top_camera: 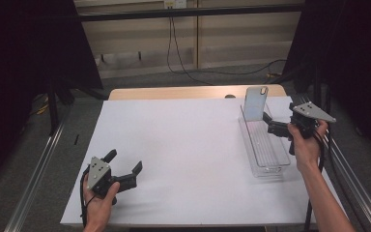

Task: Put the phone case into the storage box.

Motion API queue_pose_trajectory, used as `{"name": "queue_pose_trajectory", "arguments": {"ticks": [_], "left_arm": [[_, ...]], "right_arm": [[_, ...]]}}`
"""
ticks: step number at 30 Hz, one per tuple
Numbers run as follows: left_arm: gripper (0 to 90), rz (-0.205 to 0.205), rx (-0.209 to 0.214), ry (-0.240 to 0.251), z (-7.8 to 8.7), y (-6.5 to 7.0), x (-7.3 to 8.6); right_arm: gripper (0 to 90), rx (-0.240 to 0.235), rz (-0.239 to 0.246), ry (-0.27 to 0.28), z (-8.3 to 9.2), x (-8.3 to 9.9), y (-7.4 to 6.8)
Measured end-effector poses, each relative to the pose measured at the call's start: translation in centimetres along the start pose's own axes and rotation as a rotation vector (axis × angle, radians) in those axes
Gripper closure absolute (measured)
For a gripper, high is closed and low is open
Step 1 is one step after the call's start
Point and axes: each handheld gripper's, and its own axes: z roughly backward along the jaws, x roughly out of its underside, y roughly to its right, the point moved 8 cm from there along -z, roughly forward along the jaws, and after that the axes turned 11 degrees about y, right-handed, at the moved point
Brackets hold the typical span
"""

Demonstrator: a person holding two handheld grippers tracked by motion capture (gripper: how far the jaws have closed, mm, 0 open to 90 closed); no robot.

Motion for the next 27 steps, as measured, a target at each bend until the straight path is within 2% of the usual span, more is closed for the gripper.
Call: {"name": "queue_pose_trajectory", "arguments": {"ticks": [3, 11, 27], "left_arm": [[1.8, 0.013, 0.007, 0.000, 0.0, 0.2, 0.0], [1.9, 0.002, -0.001, -0.002, 0.2, -0.1, 0.0], [2.0, 0.008, -0.014, 0.009, 0.6, -0.2, -0.3]], "right_arm": [[0.0, -0.001, -0.002, -0.005, 0.4, 0.1, -0.2], [0.1, 0.000, 0.006, 0.013, 1.6, 0.0, -0.7], [0.5, 0.040, 0.020, 0.044, 4.8, 0.2, -1.1]]}}
